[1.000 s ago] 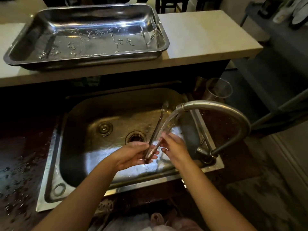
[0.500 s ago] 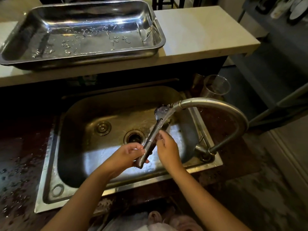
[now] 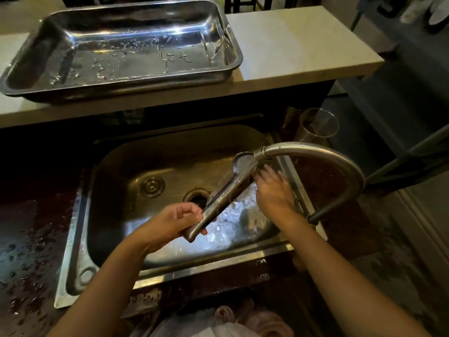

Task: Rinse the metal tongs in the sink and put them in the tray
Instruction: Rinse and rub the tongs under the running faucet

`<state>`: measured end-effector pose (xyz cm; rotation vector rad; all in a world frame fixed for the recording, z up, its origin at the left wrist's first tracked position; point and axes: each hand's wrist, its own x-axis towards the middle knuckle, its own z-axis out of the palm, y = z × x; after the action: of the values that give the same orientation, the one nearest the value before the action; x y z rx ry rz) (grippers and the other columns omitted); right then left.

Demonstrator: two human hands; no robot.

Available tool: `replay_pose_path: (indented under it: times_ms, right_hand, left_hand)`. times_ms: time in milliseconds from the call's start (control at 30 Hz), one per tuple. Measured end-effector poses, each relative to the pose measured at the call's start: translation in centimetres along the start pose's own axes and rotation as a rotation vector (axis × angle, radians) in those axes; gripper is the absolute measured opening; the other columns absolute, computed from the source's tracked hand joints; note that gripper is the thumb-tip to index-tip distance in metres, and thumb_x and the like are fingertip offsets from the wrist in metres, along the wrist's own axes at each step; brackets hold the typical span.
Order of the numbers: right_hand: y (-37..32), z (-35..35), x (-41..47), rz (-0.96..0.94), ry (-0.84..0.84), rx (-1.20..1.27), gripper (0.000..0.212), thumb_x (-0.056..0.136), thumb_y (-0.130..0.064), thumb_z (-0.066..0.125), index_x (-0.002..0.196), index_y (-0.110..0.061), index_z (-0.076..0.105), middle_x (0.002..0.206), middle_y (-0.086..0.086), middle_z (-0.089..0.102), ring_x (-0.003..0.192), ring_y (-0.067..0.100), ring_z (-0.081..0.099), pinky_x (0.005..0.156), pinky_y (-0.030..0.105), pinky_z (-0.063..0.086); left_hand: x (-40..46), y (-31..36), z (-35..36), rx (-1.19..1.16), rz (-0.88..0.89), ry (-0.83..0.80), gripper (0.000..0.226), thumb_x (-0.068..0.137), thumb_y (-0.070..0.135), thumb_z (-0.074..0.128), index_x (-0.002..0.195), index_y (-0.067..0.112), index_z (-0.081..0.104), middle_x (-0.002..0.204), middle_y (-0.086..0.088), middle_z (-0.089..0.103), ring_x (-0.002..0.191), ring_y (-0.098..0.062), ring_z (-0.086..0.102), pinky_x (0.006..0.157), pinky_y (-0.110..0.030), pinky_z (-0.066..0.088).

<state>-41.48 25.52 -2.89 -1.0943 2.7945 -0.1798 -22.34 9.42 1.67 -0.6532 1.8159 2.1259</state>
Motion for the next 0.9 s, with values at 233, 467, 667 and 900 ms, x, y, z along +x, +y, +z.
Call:
replay_pose_path:
  times_ms: [233, 467, 667, 900]
  right_hand:
    - [-4.0, 1.3, -5.9, -0.482, 0.031, 0.274, 0.05, 0.076, 0.002, 0.052, 0.124, -0.012, 0.055, 0.132, 0.01, 0.057, 0.126, 0.027, 0.05, 0.105, 0.031, 0.026]
    - [-1.2, -0.9, -1.6, -0.087, 0.039, 0.192, 0.051, 0.083, -0.002, 0.045, 0.129, -0.023, 0.048, 0.143, 0.0, 0.042, 0.137, 0.02, 0.029, 0.112, 0.037, 0.023]
    - [-4.8, -0.1, -7.6, -0.6, -0.12, 0.419, 0.058, 0.075, 0.007, 0.044, 0.127, -0.018, 0.053, 0.136, 0.005, 0.052, 0.125, 0.022, 0.043, 0.105, 0.029, 0.027]
    - [-2.1, 0.5, -3.7, -0.346, -0.024, 0.067, 0.065, 0.078, 0.004, 0.048, 0.136, -0.021, 0.041, 0.151, 0.0, 0.033, 0.145, 0.015, 0.014, 0.116, 0.042, -0.001]
  left_hand:
    - [0.5, -0.1, 0.3, -0.004, 0.01, 0.073, 0.019, 0.091, 0.005, 0.048, 0.077, 0.009, 0.059, 0.066, 0.002, 0.073, 0.068, -0.007, 0.069, 0.05, -0.016, 0.05]
    - [1.0, -0.4, 1.1, -0.061, 0.034, 0.101, 0.019, 0.091, 0.005, 0.049, 0.076, 0.011, 0.06, 0.071, -0.002, 0.073, 0.069, -0.009, 0.07, 0.049, -0.015, 0.049]
    - [2.2, -0.5, 1.7, -0.027, 0.041, 0.176, 0.02, 0.092, 0.008, 0.048, 0.076, 0.008, 0.061, 0.064, -0.005, 0.06, 0.053, -0.01, 0.057, 0.05, -0.016, 0.049]
    - [2.7, -1.1, 2.6, -0.144, 0.054, 0.155, 0.017, 0.093, 0.006, 0.046, 0.081, 0.004, 0.057, 0.078, -0.016, 0.065, 0.066, -0.009, 0.07, 0.049, -0.017, 0.051]
